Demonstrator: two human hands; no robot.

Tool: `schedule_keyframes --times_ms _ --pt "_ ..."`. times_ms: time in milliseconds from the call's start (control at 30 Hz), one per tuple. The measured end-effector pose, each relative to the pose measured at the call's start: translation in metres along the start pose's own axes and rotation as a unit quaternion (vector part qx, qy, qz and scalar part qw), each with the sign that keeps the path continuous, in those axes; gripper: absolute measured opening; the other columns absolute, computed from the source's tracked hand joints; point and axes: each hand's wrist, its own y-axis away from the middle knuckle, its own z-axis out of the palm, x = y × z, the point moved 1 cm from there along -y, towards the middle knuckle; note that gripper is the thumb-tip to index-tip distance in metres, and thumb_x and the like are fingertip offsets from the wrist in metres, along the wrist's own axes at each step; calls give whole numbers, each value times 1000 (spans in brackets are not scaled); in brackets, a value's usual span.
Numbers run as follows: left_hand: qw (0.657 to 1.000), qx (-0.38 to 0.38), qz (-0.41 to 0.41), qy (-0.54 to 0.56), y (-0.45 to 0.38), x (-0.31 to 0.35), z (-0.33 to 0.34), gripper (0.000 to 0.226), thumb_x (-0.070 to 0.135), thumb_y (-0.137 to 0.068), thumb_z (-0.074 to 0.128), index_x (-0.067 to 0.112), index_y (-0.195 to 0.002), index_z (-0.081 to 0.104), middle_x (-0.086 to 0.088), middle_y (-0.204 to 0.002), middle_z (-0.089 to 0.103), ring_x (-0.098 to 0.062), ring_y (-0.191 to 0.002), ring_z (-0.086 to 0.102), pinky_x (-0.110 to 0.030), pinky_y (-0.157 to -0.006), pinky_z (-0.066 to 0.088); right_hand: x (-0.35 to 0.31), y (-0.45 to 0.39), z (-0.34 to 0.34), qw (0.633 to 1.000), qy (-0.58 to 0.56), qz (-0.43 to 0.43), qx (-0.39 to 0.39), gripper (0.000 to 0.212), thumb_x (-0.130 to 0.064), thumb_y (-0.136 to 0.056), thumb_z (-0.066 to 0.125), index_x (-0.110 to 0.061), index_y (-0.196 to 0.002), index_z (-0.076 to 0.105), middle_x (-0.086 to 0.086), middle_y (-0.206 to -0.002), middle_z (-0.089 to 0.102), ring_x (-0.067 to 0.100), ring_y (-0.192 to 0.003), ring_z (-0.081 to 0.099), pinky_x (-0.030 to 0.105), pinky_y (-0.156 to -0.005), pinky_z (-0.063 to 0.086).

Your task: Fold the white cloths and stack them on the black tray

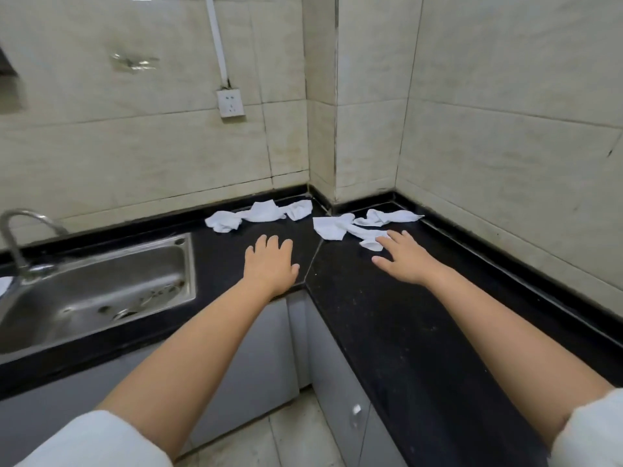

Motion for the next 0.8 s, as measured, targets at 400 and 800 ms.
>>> schedule_keyframes --times_ms 400,800 --pt "980 -77 185 16 -296 14 113 49 38 -95 42 13 -137 35 -10 -144 34 -28 -138 24 -42 -108 31 108 -177 70 961 -94 256 -54 55 -38 -95 41 -10 -142 30 11 -150 33 26 -138 31 33 -114 26" --pt "949 -121 280 75 -467 51 214 47 29 -96 42 13 -139 30 -7 -144 35 -25 -133 31 -35 -102 35 140 -316 135 875 -227 428 -3 52 -28 -95 47 -6 -140 32 15 -144 41 28 -131 41 31 -105 34"
